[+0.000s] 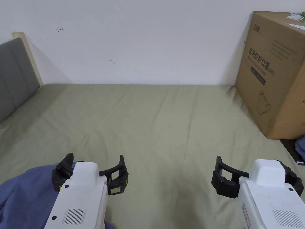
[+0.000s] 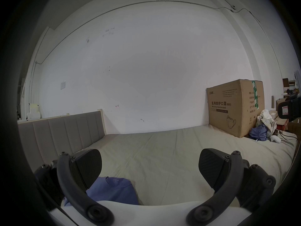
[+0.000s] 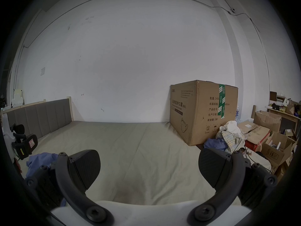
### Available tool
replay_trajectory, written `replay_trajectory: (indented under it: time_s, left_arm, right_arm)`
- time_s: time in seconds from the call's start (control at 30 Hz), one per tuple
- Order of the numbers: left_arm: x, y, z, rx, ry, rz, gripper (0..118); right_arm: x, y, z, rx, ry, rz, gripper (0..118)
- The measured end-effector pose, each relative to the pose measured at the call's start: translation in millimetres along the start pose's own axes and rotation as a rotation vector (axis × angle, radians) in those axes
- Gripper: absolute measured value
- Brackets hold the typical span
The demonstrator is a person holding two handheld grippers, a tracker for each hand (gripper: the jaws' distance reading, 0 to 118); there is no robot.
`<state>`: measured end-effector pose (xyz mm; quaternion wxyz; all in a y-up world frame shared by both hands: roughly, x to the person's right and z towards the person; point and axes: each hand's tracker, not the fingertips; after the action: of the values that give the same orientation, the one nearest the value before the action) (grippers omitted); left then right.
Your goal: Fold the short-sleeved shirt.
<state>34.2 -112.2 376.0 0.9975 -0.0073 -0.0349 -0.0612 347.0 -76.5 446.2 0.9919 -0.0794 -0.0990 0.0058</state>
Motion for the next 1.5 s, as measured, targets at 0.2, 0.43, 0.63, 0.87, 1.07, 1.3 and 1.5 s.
replay_trajectory:
  time_s: [0.2,0.43,0.63,0.87,1.07,1.3,1.5]
  left_arm:
    - [-0.4,0.6,-1.0,-0.015,-0.016,0.014,117]
    - [-3.1,4.2,-1.0,-0.068,-0.059,0.068,24]
    - [-11.3,0.8,-1.7,-0.128,-0.082,0.093,0]
    - [-44.9,-9.6,8.6,-0.168,-0.006,0.089,0]
    - [-106.2,-18.6,30.8,-0.185,0.149,0.088,0]
    - [-178.1,-26.0,61.9,-0.211,0.314,0.080,0]
    - [-221.6,-32.8,80.5,-0.242,0.389,0.093,0]
  right_arm:
    - [0.7,0.7,0.0,-0.007,-0.004,0.004,117]
    - [0.9,2.2,1.6,-0.043,-0.011,-0.003,58]
    - [-1.5,-0.6,0.7,-0.082,0.009,-0.002,0]
    - [-21.6,-0.7,-7.5,-0.088,0.071,0.004,0]
    - [-75.0,0.6,-24.2,-0.087,0.230,0.026,0]
    - [-156.0,-2.2,-34.4,-0.101,0.429,0.068,0]
    - [-209.1,-5.0,-29.5,-0.111,0.538,0.079,0]
